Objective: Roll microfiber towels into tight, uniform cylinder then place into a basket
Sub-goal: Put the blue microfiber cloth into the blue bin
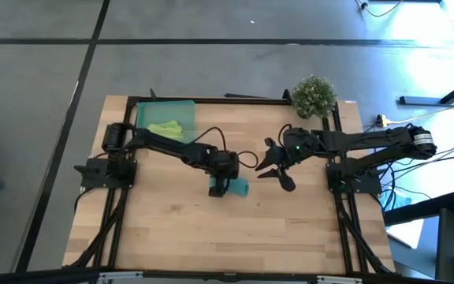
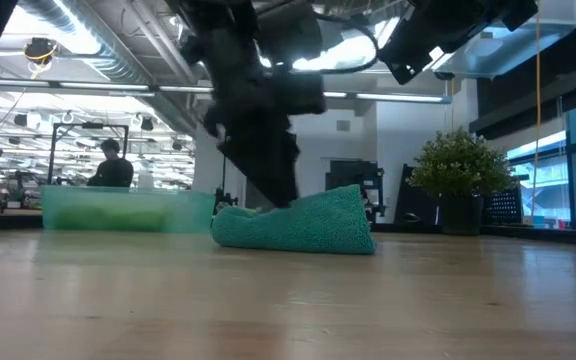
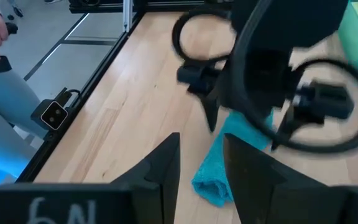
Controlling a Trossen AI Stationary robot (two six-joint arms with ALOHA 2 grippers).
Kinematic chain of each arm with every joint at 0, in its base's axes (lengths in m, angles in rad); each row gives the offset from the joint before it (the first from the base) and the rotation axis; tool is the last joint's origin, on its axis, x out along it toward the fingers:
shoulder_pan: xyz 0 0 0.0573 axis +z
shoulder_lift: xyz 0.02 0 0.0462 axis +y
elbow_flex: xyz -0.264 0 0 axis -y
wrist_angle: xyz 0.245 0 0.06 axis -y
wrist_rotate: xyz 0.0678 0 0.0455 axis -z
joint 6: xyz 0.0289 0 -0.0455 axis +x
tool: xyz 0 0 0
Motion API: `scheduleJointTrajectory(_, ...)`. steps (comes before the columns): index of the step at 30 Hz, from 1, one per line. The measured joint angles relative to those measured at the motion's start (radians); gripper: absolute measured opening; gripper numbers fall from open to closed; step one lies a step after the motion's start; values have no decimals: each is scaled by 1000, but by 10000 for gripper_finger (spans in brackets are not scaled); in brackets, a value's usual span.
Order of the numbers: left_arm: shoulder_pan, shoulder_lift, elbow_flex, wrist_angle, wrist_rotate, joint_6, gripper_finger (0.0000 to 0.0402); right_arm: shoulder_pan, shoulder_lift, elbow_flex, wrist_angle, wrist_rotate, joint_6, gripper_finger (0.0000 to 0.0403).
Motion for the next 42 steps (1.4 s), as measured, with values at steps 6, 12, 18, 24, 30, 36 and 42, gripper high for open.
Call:
scheduleJointTrajectory(6,-10,60,-1,43,19,-4,400,0,0,0,0,-1,0,122)
scheduleJointTrajectory(12,-11,110,0,83,28,-7,399,0,0,0,5,0,0,122)
scheduleJointTrajectory(18,-11,120,1,102,20,-10,398,0,0,0,5,0,1,122)
scheduleJointTrajectory(24,8,121,1,97,36,-35,377,0,0,0,5,0,1,122)
scheduleJointTrajectory(30,16,122,1,97,31,-37,322,0,0,0,4,0,1,122)
scheduleJointTrajectory(36,-2,123,0,94,-15,-37,241,0,0,0,4,0,0,122)
scheduleJointTrajectory(42,-5,123,0,88,-18,-32,161,0,0,0,4,0,0,122)
